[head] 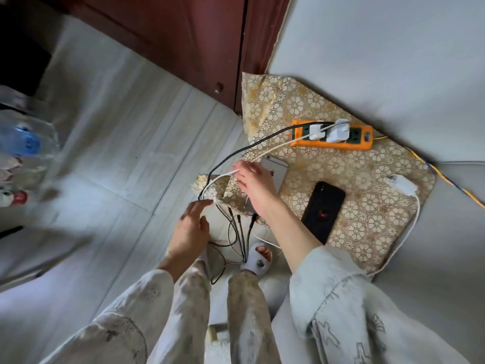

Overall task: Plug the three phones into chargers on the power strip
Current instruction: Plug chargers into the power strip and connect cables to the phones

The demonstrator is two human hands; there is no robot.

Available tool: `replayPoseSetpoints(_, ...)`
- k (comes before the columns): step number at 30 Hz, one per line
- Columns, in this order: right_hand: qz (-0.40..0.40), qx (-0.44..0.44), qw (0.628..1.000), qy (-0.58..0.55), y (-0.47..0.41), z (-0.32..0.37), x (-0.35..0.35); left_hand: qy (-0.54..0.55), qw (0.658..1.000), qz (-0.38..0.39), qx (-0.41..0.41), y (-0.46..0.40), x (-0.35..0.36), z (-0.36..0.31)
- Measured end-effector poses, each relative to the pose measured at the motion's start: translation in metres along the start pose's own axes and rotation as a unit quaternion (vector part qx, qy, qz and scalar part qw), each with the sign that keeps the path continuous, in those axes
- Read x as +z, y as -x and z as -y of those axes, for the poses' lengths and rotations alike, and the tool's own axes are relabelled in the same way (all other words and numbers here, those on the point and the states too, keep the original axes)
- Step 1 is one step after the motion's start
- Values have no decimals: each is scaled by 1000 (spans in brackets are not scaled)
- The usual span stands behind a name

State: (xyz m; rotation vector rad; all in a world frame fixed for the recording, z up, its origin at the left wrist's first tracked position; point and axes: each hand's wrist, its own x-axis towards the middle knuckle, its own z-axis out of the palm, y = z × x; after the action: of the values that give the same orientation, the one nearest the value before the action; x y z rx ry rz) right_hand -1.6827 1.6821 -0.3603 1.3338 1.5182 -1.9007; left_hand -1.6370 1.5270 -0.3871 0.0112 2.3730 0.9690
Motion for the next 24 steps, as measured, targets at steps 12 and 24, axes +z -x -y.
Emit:
replayPoseSetpoints(12,99,58,963,-245,81,15,-39,-51,984,165,50,11,-42,-22)
replayPoseSetpoints(24,115,-39,991,60,196,8,-58,293,952,71,-61,79,-117,-131)
